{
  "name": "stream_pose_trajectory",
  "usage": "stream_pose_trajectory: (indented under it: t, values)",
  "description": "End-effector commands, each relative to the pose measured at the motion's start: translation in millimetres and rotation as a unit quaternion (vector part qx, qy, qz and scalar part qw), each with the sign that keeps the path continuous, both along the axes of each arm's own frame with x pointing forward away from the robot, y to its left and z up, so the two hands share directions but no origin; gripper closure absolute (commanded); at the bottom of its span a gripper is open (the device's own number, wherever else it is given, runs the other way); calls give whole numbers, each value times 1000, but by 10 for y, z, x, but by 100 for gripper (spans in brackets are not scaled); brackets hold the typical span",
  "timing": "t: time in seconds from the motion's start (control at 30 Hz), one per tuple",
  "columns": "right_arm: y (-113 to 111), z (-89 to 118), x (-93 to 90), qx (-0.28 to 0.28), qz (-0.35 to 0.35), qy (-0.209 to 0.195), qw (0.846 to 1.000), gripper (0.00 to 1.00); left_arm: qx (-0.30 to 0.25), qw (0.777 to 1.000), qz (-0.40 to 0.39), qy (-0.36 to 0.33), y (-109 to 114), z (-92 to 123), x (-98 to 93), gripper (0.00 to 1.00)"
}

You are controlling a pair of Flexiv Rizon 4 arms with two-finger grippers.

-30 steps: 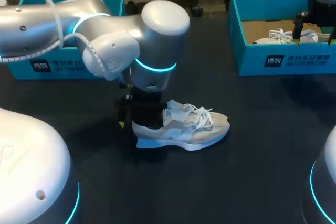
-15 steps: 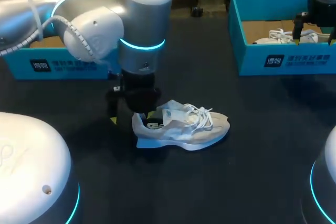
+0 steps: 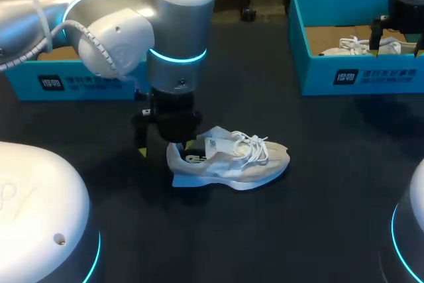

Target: Take the shoe out of the shoebox, open the shoe tongue, remove and reinsert the insole, then place the shoe into the shoebox

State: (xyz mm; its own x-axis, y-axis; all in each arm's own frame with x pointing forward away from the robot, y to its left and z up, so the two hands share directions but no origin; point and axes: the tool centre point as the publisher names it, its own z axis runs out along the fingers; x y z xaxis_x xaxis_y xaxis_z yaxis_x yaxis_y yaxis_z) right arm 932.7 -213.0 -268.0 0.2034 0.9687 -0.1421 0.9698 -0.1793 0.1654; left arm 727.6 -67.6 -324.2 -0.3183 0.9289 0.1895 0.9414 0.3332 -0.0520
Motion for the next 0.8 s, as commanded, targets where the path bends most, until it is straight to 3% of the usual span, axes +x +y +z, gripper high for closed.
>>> stream_pose_trajectory:
  t: [0.03, 0.27, 0.8]
  values:
    - [1, -3, 0, 0, 0, 0, 1000, 0, -15, 1000, 7, 15, -69, 42, 9, 0]
    - [1, -3, 0, 0, 0, 0, 1000, 0, -60, 995, 63, 39, -127, 130, 124, 0]
    - [1, -3, 0, 0, 0, 0, 1000, 0, -159, 954, 222, 125, 222, 176, 250, 0]
